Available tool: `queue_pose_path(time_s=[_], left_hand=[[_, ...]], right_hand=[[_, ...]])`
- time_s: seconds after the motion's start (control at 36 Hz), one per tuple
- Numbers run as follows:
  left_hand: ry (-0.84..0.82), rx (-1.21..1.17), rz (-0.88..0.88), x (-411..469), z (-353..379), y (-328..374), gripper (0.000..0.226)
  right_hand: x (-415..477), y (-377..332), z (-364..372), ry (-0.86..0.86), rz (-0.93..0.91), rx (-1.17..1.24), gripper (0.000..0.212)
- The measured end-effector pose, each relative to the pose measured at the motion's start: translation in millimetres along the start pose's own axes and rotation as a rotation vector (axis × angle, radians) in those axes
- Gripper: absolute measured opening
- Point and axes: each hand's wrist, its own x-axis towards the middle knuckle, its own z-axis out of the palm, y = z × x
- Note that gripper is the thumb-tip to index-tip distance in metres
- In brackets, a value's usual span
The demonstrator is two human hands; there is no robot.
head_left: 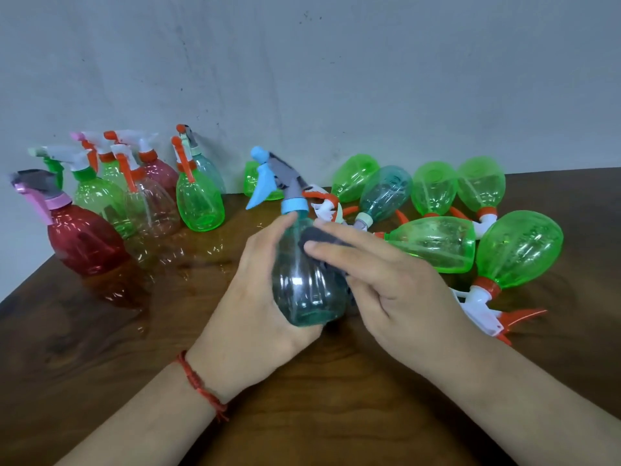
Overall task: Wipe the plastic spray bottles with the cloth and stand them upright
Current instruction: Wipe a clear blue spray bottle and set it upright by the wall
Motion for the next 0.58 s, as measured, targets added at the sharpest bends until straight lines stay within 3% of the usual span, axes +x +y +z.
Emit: queue_pose_path(time_s=[0.11,0.31,0.44,0.58], left_hand=[[0.058,-0.187,-0.199,0,-4,-1,0.121],[0.136,-0.242,-0.308,2,-10,-5,0.117],[0.096,-0.268,-0.279,-2,-4,-3,0.118],[-0.017,-0.106,-0.089,-6,1,-2,0.118]], right_hand=[[-1,-2,3,-0.111,-0.048,-0.023,0.046],[-1,-5,5,-0.168,-0.134,-0.031,0.047],[-3,-5,3,-0.114,-0.097,-0.020,0.047],[0,-1,5,0.039,0.087,0.087,0.046]])
